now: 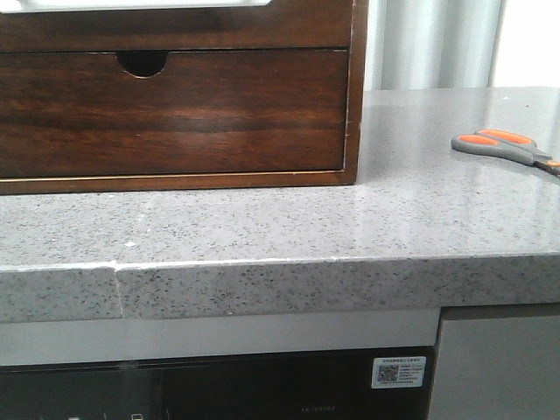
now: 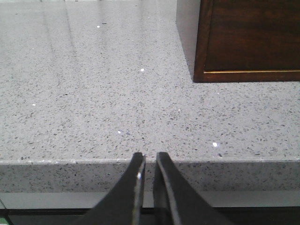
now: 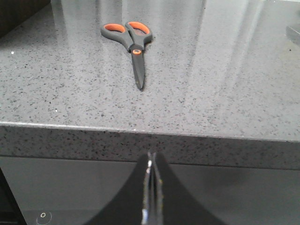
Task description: Put scissors in drawer with both arms
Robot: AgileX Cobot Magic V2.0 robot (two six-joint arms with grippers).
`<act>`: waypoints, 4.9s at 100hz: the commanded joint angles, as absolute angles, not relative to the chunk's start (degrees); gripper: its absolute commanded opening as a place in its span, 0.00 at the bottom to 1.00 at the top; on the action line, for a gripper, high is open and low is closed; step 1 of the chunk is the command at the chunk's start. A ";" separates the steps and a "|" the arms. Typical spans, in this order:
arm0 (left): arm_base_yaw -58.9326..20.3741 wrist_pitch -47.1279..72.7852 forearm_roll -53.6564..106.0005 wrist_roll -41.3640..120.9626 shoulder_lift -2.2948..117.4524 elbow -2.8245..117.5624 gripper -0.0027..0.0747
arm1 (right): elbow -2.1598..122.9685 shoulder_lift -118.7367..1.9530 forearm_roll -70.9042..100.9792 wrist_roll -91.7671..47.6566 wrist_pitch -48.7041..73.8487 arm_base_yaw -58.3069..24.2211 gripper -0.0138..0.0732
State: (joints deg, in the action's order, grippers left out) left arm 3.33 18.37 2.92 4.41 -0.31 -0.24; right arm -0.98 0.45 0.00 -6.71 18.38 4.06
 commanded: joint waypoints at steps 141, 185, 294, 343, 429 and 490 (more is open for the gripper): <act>3.34 9.43 3.15 4.16 -2.23 -1.13 0.04 | -1.65 1.74 -7.81 -7.36 8.00 4.39 0.02; 3.34 3.83 5.09 4.16 -2.23 -1.13 0.04 | -1.65 1.74 -7.81 -7.36 -4.01 4.39 0.02; 3.34 6.89 11.75 4.75 7.19 18.79 0.04 | 26.16 -19.77 11.80 5.20 29.82 3.28 0.02; 3.34 1.41 7.41 4.75 10.50 19.61 0.22 | 28.27 -23.96 11.80 5.20 27.32 3.18 0.02; -13.14 -25.89 -29.17 4.75 32.04 19.50 0.54 | 28.27 -23.96 11.80 5.20 28.76 3.18 0.02; -16.71 -33.78 -42.44 13.17 53.45 27.81 0.54 | 28.27 -23.96 11.80 5.20 31.83 3.18 0.02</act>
